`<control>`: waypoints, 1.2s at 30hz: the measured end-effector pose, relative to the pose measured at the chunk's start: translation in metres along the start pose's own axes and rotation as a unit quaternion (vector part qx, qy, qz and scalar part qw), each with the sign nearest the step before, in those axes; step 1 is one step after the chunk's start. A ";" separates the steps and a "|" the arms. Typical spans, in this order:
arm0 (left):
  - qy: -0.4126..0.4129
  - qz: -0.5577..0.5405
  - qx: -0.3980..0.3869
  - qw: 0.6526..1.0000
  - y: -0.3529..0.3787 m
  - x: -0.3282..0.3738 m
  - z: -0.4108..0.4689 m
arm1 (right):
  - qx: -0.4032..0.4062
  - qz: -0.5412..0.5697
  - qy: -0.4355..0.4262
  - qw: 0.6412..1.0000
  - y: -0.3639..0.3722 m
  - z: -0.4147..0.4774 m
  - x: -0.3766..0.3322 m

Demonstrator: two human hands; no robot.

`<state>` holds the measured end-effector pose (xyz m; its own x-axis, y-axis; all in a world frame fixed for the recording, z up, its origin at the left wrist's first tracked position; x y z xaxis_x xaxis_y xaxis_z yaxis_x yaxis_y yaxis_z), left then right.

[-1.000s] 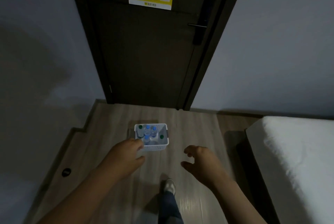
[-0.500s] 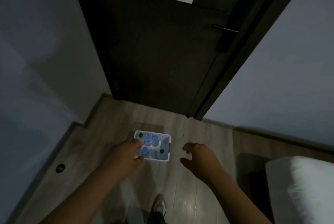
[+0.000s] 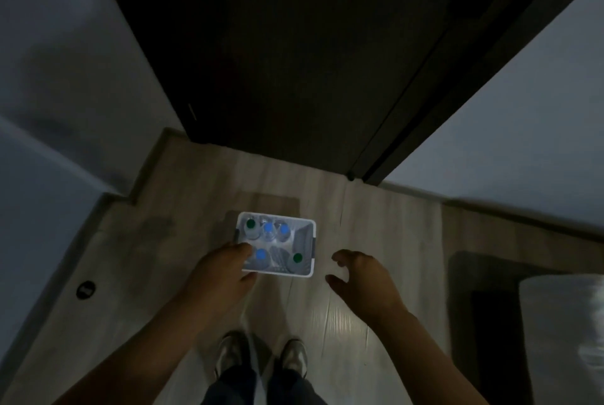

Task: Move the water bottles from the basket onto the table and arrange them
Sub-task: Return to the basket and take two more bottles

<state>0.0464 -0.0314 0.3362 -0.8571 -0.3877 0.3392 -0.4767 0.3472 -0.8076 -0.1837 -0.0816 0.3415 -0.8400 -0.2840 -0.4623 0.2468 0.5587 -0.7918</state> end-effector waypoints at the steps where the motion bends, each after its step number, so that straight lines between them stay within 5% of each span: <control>1: 0.003 0.001 -0.003 1.000 0.016 -0.006 0.014 | 0.001 0.002 0.004 1.000 0.014 0.013 0.008; 20: -0.014 -0.009 -0.020 1.000 0.289 -0.143 0.257 | 0.056 0.061 0.017 0.996 0.294 0.223 0.166; 36: 0.119 -0.167 0.027 0.978 0.375 -0.179 0.308 | 0.165 0.139 -0.091 0.972 0.377 0.249 0.222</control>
<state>0.0814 -0.0946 -0.1754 -0.6801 -0.2599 0.6855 -0.7319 0.1881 -0.6549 -0.1562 -0.1282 -0.1590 -0.6268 -0.3075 -0.7160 0.6188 0.3619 -0.6972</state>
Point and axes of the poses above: each hand's wrist, its own z-axis towards the middle knuckle, its own y-axis out of the palm, x = y × z, the point moved 4 cm from there along z, towards the middle knuckle, and after that the axes turned 11 degrees about -y, right-handed, at the moved point
